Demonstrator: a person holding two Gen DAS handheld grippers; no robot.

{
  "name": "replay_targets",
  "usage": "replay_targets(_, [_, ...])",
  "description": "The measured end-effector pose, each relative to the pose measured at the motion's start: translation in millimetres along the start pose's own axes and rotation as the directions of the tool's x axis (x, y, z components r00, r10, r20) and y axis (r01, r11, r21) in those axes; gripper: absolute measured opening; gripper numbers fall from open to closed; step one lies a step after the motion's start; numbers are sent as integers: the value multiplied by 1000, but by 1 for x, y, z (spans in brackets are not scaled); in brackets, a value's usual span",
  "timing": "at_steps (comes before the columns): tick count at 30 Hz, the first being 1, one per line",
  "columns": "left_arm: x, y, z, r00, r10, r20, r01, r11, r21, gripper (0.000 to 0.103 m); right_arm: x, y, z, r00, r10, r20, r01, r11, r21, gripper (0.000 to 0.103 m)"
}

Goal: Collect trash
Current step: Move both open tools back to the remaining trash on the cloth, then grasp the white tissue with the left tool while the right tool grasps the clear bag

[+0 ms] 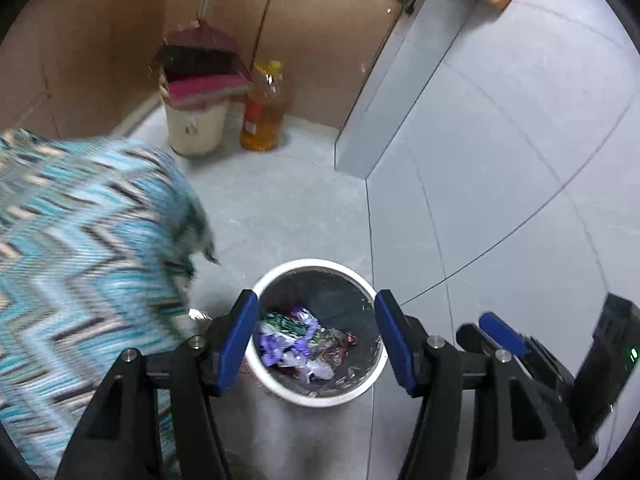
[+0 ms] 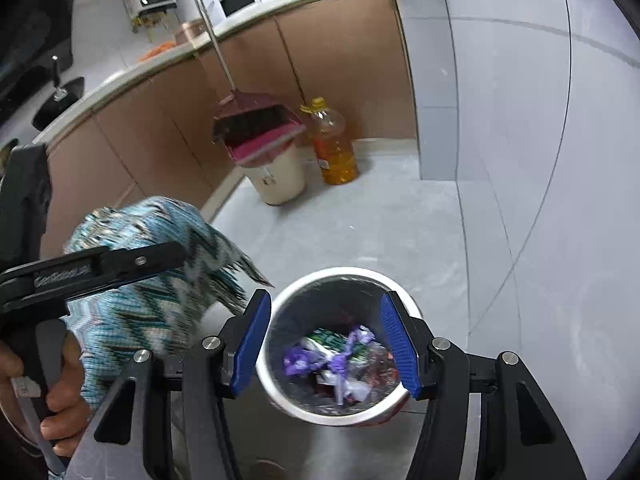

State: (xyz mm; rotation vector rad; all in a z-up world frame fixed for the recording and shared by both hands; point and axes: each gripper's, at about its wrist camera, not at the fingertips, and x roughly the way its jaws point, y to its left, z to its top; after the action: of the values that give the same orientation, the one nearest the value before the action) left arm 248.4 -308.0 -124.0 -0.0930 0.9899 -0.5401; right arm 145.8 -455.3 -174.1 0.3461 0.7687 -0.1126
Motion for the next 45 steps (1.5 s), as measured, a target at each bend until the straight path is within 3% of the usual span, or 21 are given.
replay_targets(4, [-74, 14, -3, 993, 64, 101, -67, 997, 27, 59, -28, 37, 8, 998, 56, 41, -54, 997, -53, 57])
replay_targets(11, [-213, 76, -27, 955, 177, 239, -179, 984, -14, 59, -77, 127, 14, 977, 192, 96, -173, 969, -175, 57])
replay_targets(14, [-271, 111, -42, 928, 234, 291, -228, 972, -54, 58, -98, 170, 13, 963, 245, 108, -216, 949, -231, 57])
replay_targets(20, [-382, 192, -78, 857, 361, 368, -321, 932, -169, 58, -129, 252, 8, 933, 346, 102, -299, 899, -320, 57])
replay_targets(24, [-437, 244, -101, 805, 445, 392, -373, 894, -249, 58, -140, 302, 2, 916, 393, 81, -336, 861, -381, 57])
replay_targets(30, [-478, 305, -127, 763, 519, 386, -417, 851, -320, 58, -133, 362, -4, 901, 434, 27, -380, 817, -433, 57])
replay_targets(33, [-480, 327, -131, 757, 535, 374, -426, 839, -337, 58, -122, 388, -7, 899, 438, -3, -391, 800, -455, 57])
replay_targets(36, [-468, 355, -129, 769, 535, 350, -423, 837, -348, 58, -103, 410, -9, 898, 437, -44, -405, 785, -468, 57])
replay_targets(45, [-372, 438, -87, 861, 453, 232, -355, 861, -365, 58, 6, 475, -6, 904, 385, -185, -424, 760, -493, 57])
